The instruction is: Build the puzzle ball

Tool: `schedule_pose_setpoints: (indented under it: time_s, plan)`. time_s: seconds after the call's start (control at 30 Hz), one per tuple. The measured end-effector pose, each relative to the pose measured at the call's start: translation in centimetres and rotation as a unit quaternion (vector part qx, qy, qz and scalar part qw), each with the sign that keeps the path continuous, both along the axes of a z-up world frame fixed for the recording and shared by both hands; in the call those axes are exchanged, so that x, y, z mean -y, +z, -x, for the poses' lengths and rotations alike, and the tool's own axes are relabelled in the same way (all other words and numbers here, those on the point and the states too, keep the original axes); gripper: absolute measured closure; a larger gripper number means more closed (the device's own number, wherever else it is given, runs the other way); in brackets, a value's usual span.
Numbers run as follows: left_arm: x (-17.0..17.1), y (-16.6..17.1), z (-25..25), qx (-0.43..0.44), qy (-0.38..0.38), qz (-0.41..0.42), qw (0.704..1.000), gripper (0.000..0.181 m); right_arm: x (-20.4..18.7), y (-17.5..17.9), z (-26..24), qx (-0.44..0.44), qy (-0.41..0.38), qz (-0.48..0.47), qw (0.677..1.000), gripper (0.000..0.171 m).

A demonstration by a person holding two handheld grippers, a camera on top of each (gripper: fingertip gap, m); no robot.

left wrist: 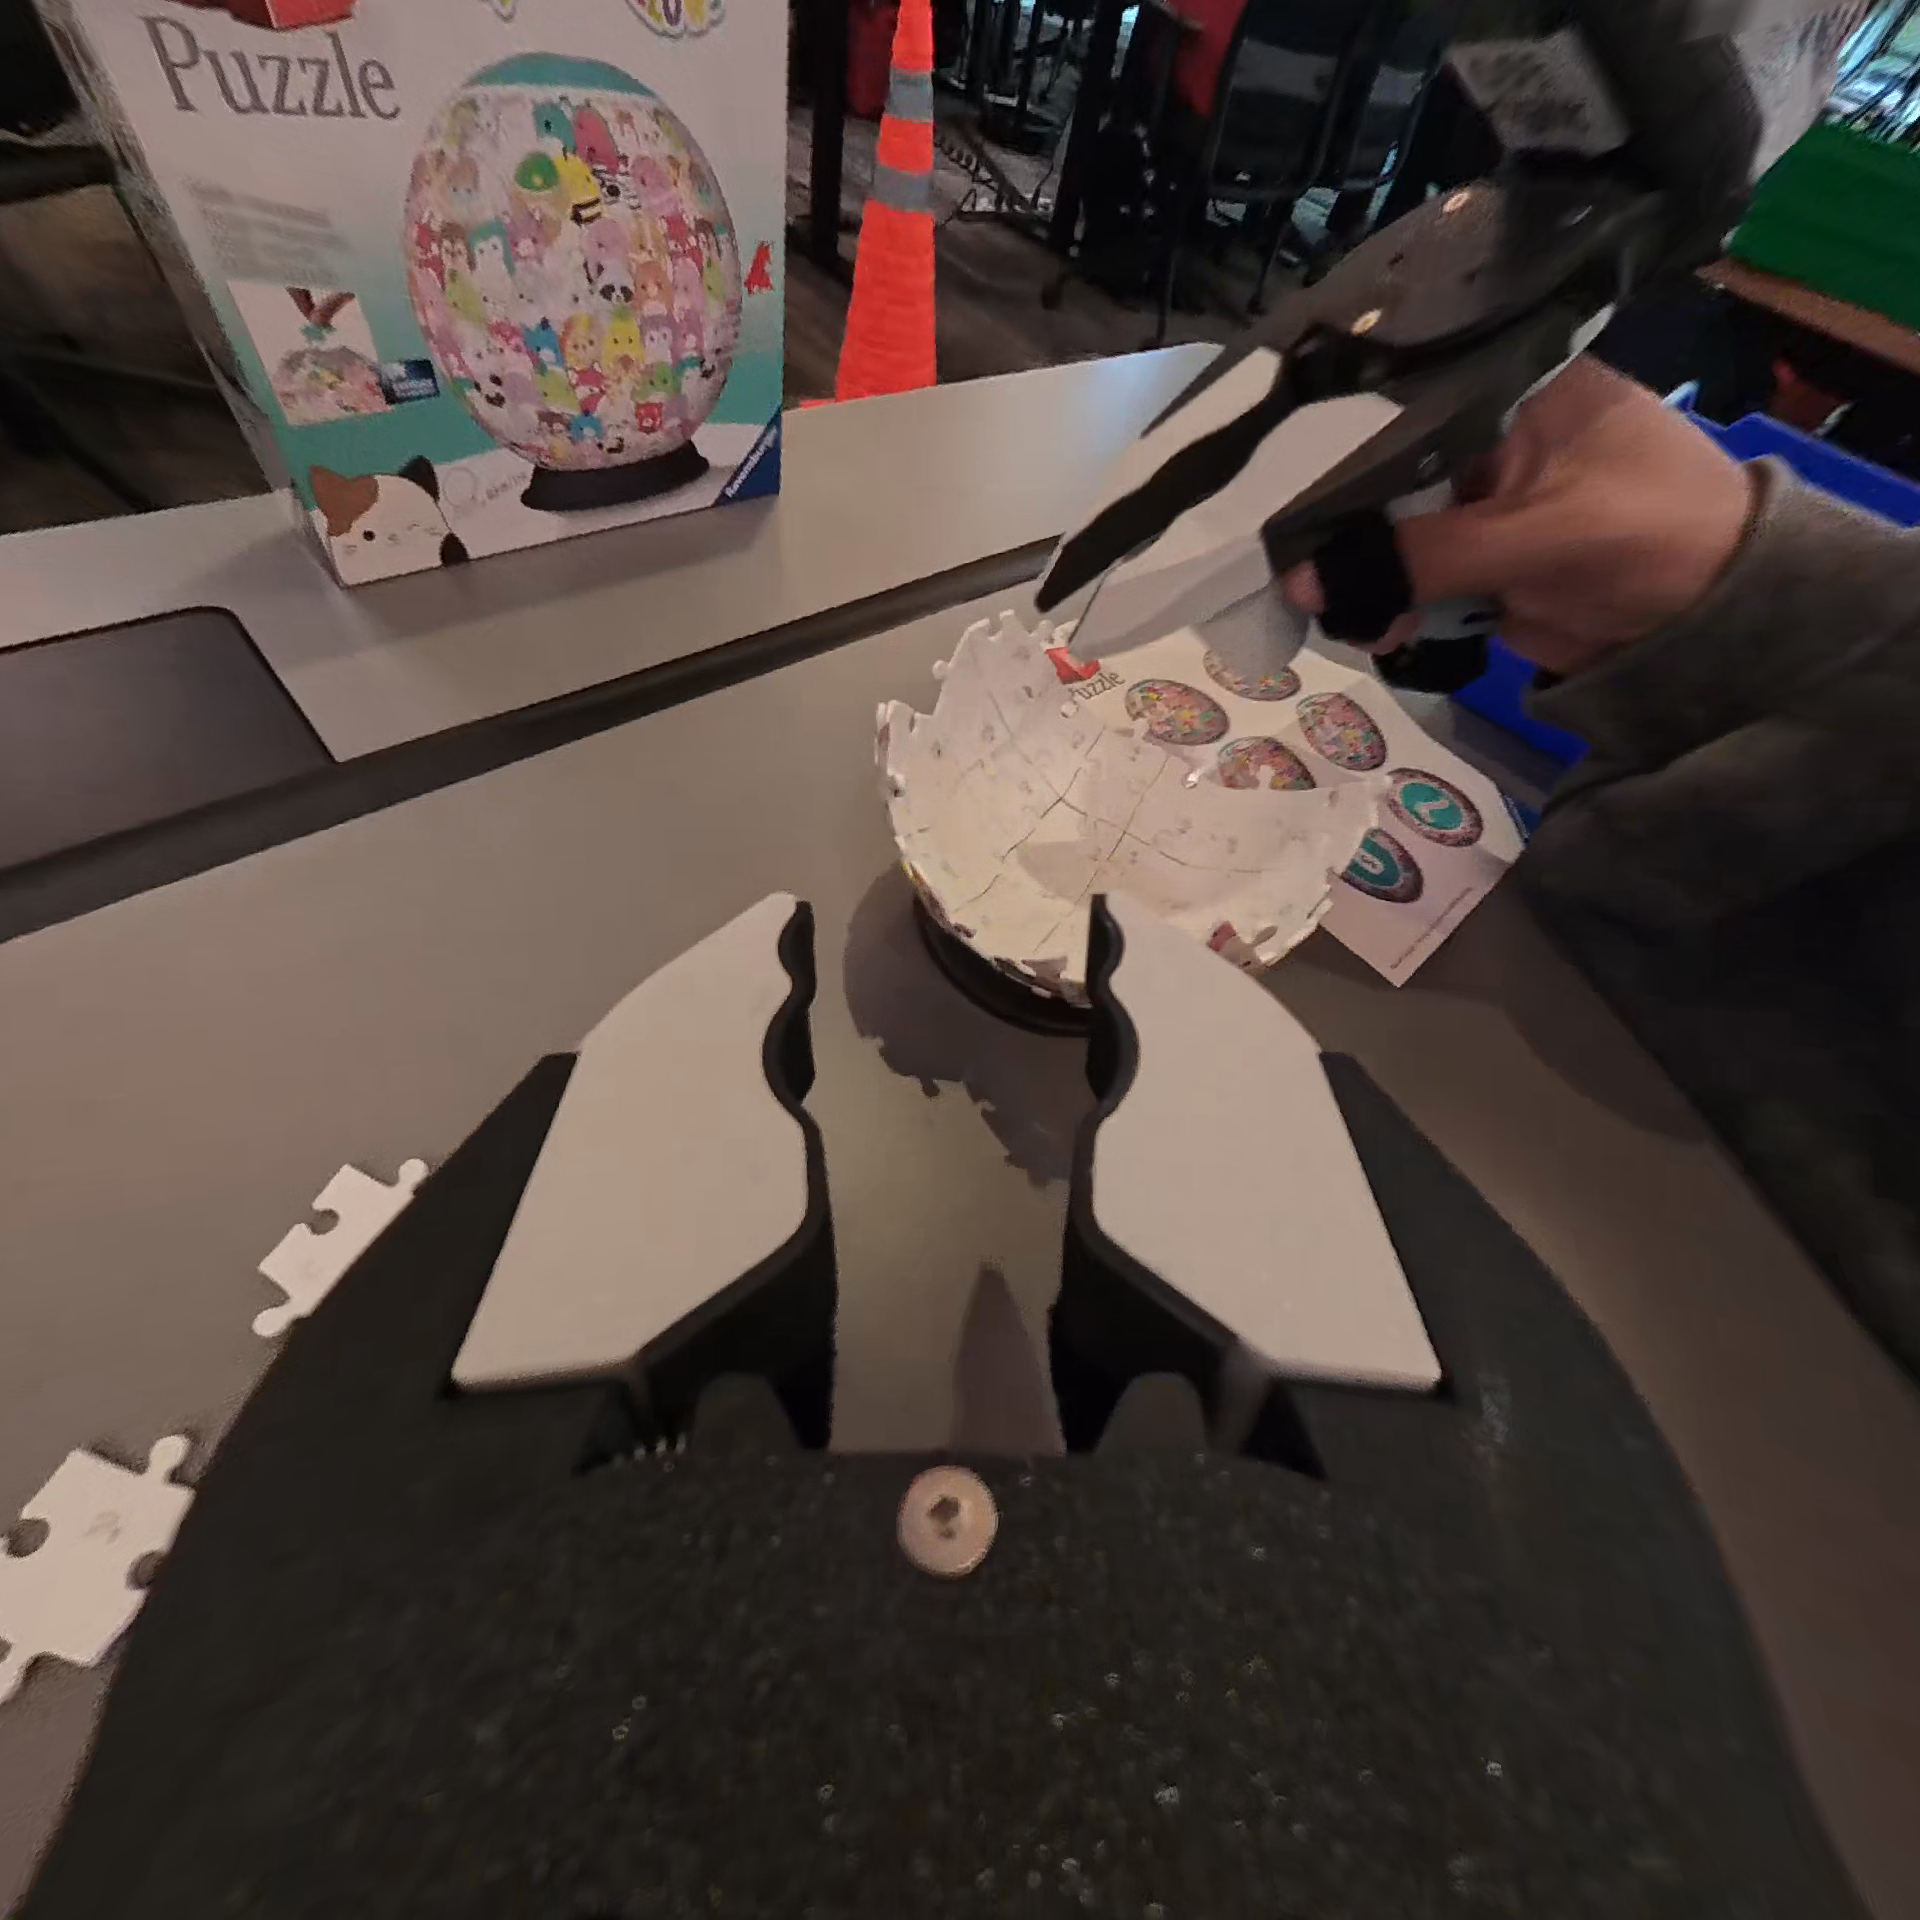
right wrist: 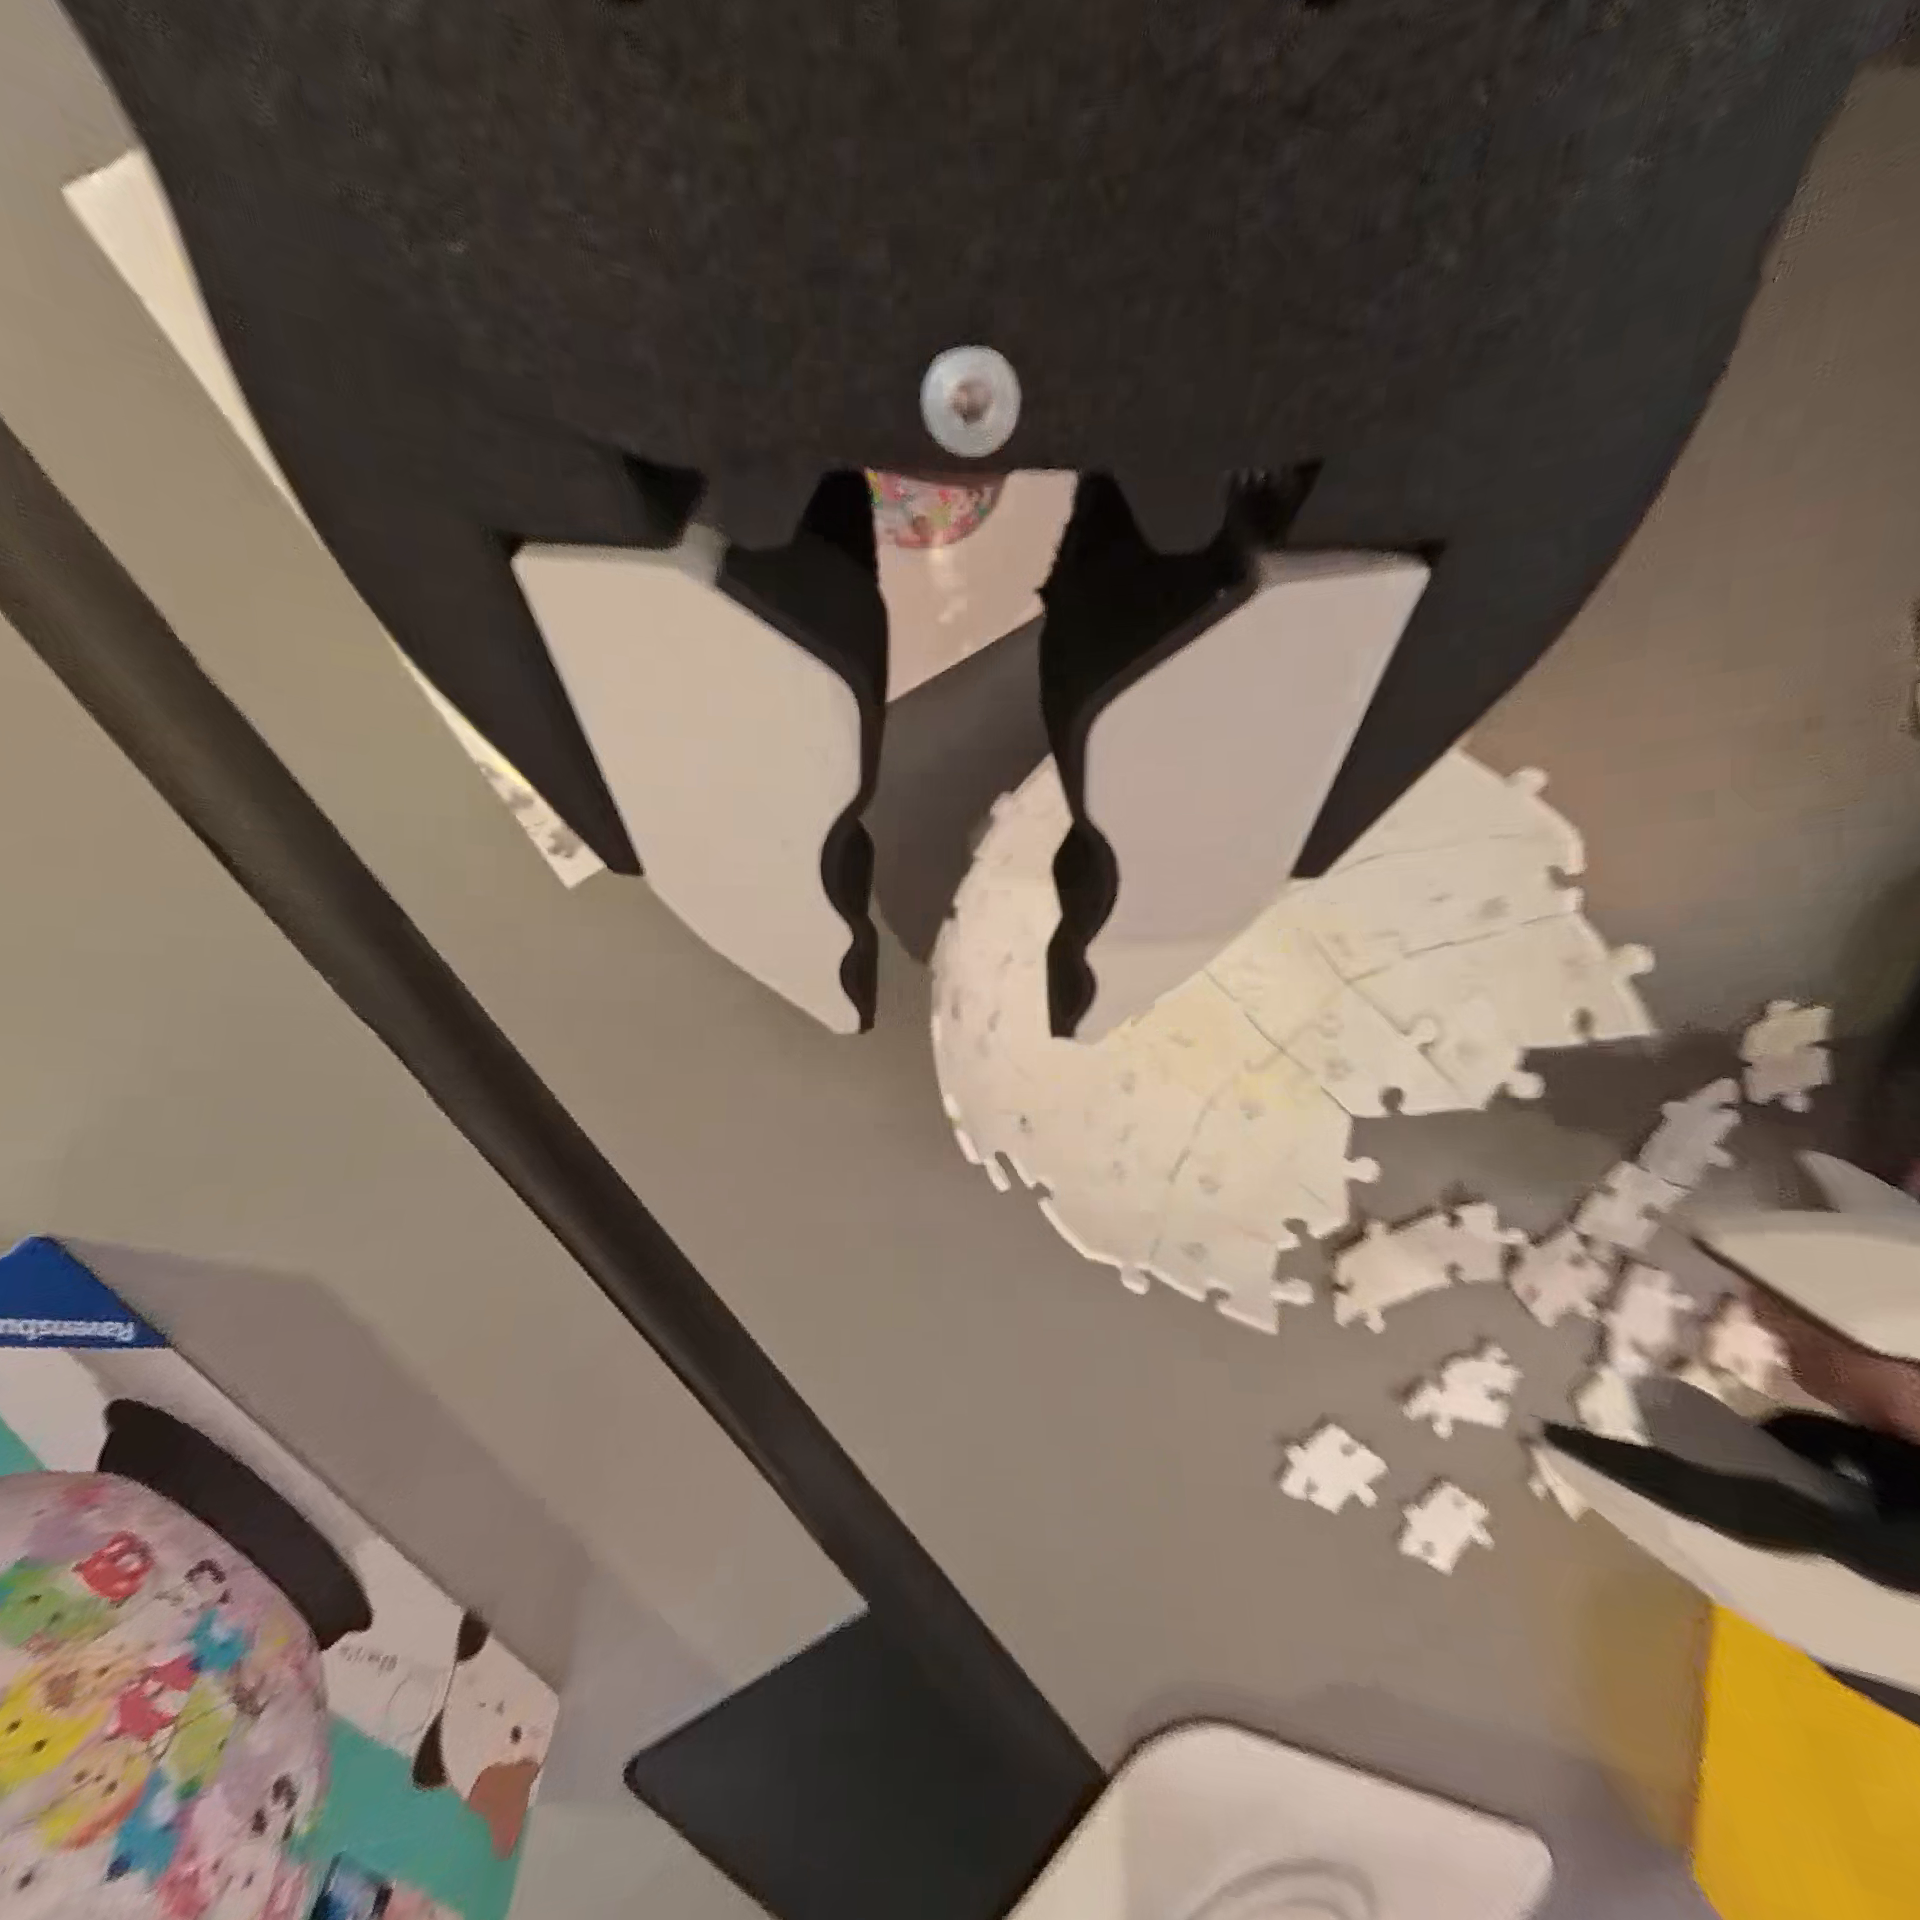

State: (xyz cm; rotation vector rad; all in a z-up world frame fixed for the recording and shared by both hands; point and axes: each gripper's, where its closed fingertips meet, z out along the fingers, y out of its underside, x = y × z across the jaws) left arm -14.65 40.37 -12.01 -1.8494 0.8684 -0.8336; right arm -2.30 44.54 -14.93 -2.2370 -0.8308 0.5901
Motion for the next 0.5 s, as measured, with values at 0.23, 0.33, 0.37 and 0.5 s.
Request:
schedule_pose_setpoints:
  time_s: [0.23, 0.33, 0.37, 0.5]
  plan:
    - [0.0, -1.9, 0.1, 0.007, -0.021, 0.051, 0.998, 0.134, -0.4, -2.9, -0.1, 0.028, 0.007, 0.039, 0.999, 0.147]
    - [0.5, -2.3, -0.6, 0.004, -0.034, 0.056, 0.998, 0.134, -0.1, -3.3, 0.2, 0.011, 0.023, 0.065, 0.998, 0.154]
    - [0.7, -2.4, -0.8, -0.002, -0.037, 0.054, 0.998, 0.133, -0.1, -3.2, 0.4, 0.002, 0.026, 0.068, 0.997, 0.156]
    - [1.0, -3.0, -1.2, -0.025, -0.044, 0.043, 0.998, 0.134, -0.2, -3.3, 0.8, -0.01, 0.038, 0.087, 0.995, 0.162]
